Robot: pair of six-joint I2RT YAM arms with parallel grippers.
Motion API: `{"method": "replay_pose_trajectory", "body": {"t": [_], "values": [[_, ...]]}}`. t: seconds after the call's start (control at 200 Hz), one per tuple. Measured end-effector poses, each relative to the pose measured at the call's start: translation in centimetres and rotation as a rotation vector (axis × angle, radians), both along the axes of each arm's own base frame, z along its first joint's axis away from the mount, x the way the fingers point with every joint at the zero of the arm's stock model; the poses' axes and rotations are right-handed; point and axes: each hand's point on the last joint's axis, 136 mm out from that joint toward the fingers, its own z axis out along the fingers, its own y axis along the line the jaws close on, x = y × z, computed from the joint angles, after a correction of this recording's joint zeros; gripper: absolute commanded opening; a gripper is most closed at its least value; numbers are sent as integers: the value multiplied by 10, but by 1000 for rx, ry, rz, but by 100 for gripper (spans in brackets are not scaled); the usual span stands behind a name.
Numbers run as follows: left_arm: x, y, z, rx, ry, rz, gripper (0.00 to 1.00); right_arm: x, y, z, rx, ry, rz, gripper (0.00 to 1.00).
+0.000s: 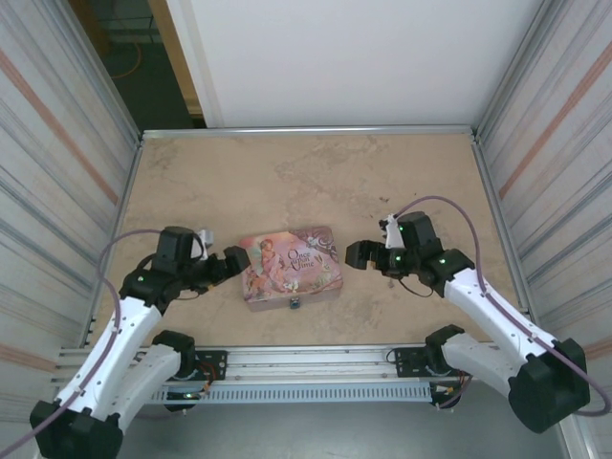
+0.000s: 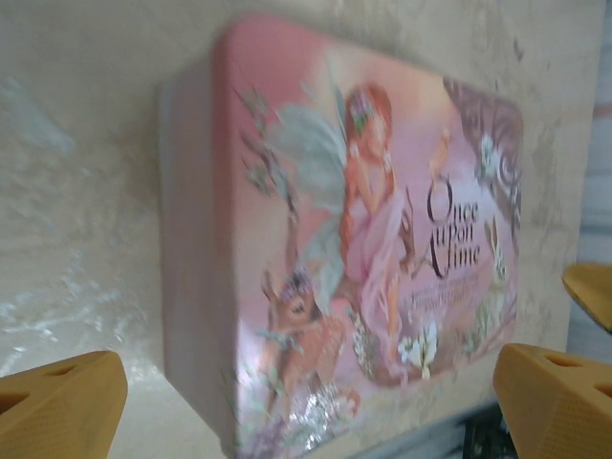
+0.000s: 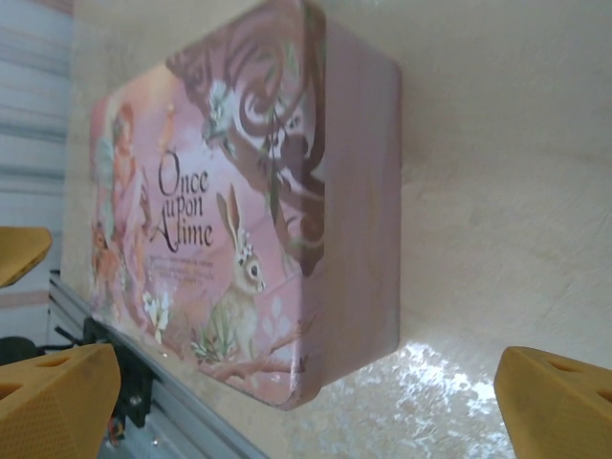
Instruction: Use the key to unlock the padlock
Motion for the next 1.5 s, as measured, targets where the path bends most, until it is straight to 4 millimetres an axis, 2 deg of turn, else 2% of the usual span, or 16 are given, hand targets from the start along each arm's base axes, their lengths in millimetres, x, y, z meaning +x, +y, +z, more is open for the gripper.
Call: {"method": "replay_pose_trajectory", "body": {"t": [0.115, 0.301, 0.536, 0.827, 1.167, 1.503], "values": [[-8, -11, -8, 15, 43, -44, 99, -3, 11, -11, -5, 48, 25, 99], [-12, -17, -21, 26, 84, -55, 99, -7, 26, -22, -2, 84, 59, 99], [-11, -20, -32, 11, 91, -42, 99, -8, 43, -32, 1, 105, 94, 99], [-8, -28, -44, -4, 115, -50, 99, -10, 54, -48, -17, 136, 121, 99], [0, -42, -55, 5, 145, -81, 99, -6, 61, -54, -12, 136, 128, 99], [20, -55, -55, -2, 149, -90, 99, 9, 68, -46, 7, 117, 106, 99]]}}
